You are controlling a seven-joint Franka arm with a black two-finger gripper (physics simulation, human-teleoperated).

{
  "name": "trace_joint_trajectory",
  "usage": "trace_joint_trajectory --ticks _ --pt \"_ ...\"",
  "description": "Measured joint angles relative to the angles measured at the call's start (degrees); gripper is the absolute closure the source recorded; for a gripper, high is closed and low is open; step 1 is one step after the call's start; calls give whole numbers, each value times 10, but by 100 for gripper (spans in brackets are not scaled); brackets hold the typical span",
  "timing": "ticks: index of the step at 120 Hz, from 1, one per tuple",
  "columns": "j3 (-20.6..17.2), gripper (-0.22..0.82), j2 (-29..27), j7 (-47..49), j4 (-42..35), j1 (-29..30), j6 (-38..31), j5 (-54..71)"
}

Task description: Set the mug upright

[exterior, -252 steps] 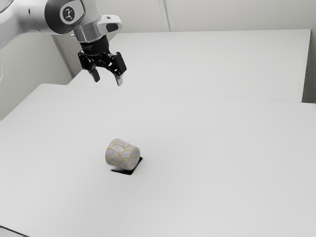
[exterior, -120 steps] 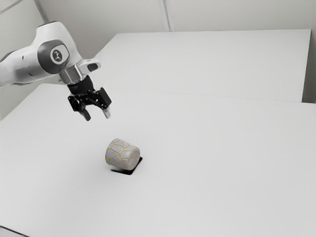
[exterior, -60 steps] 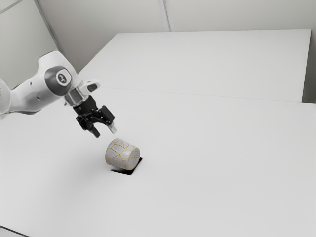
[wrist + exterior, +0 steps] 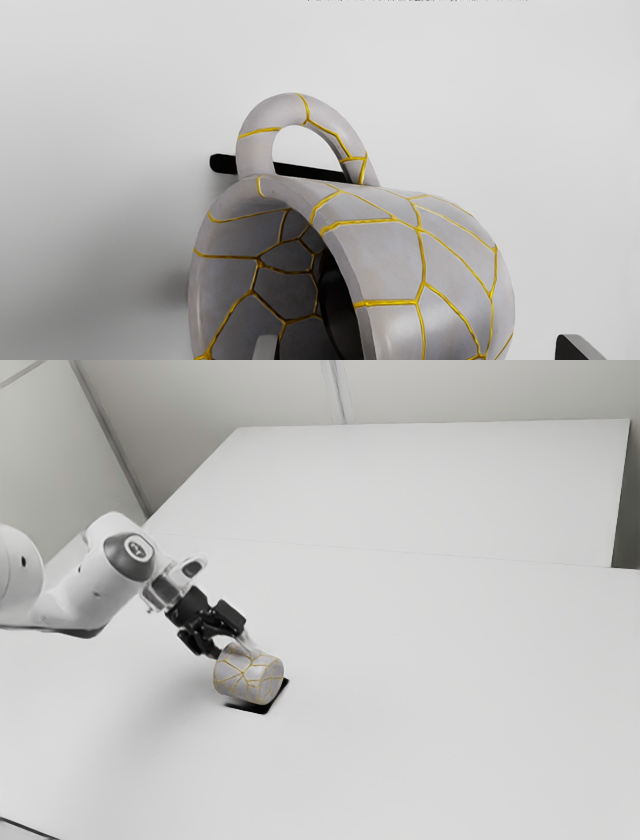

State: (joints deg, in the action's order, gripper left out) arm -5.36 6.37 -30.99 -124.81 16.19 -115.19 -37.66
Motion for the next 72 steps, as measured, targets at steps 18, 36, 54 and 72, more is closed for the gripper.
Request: trace_joint_trajectory --ticks 18,36,54,72 --pt "0 1 3 -40 -9 7 1 -56" --pt "0 12 3 -76 -11 12 9 -102" --pt "0 36 3 -105 -12 13 17 -123" --pt "-1 60 2 -127 -12 12 21 -132"
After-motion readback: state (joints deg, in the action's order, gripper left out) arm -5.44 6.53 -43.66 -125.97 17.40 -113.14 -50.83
